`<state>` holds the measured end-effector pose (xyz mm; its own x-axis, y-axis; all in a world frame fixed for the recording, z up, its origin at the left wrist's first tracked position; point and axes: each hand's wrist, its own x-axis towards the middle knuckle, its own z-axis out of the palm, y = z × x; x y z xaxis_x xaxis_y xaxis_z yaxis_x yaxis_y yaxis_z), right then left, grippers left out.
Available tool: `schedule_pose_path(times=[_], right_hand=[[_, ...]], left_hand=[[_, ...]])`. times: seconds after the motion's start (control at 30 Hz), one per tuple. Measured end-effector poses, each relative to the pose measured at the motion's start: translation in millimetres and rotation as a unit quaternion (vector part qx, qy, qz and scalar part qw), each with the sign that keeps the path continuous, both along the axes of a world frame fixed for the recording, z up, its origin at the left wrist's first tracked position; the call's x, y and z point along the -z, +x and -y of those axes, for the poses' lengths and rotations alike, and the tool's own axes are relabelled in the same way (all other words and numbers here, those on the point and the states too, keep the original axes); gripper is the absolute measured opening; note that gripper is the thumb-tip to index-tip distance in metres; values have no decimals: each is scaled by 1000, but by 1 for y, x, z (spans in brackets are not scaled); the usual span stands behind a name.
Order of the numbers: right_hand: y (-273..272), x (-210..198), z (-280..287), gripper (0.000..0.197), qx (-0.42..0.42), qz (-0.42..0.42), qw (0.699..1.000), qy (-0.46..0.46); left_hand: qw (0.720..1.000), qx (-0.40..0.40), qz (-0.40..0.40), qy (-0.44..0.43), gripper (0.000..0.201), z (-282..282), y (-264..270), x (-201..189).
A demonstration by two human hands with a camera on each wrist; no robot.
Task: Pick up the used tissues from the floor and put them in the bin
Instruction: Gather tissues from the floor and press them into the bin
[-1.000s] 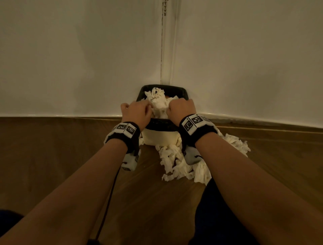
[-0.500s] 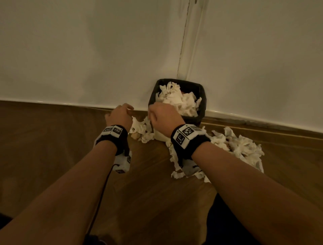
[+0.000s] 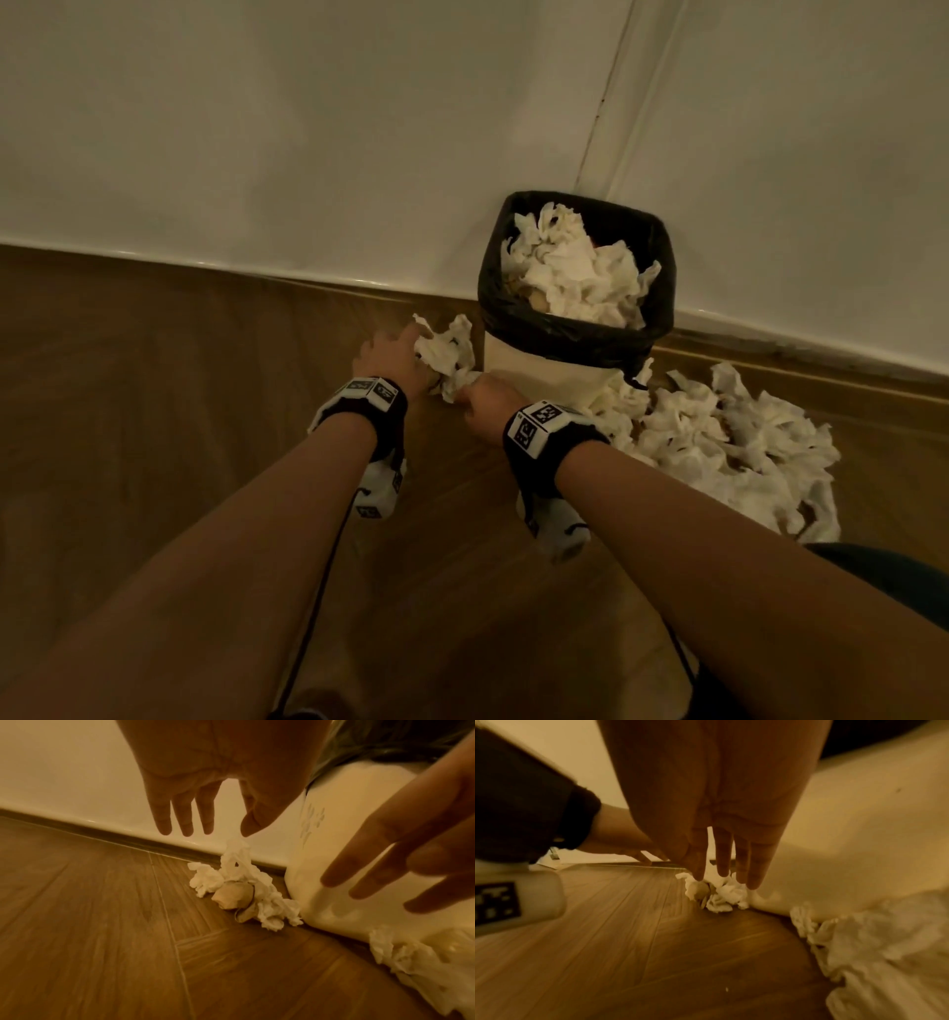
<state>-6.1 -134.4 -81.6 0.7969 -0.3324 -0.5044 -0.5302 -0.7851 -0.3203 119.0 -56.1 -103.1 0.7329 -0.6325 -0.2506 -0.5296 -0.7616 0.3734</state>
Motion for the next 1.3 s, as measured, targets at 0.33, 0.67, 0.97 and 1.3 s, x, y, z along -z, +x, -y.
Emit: schedule_pose_path(times=[0.33, 0.67, 0.97, 1.3], right_hand=[[12, 45, -4, 47, 17, -7, 1000, -19], [25, 56, 6, 41, 106, 69, 992, -28], [13, 68, 4, 46, 4, 10, 999, -40], [10, 73, -3, 42, 21, 87, 990, -108]], left_hand=[[996, 35, -44, 65, 44, 25, 6, 42], [994, -78, -60, -50, 7, 11, 26, 46], [992, -91, -77, -48, 45, -2, 25, 46], [963, -223, -123, -86, 27, -21, 26, 47]])
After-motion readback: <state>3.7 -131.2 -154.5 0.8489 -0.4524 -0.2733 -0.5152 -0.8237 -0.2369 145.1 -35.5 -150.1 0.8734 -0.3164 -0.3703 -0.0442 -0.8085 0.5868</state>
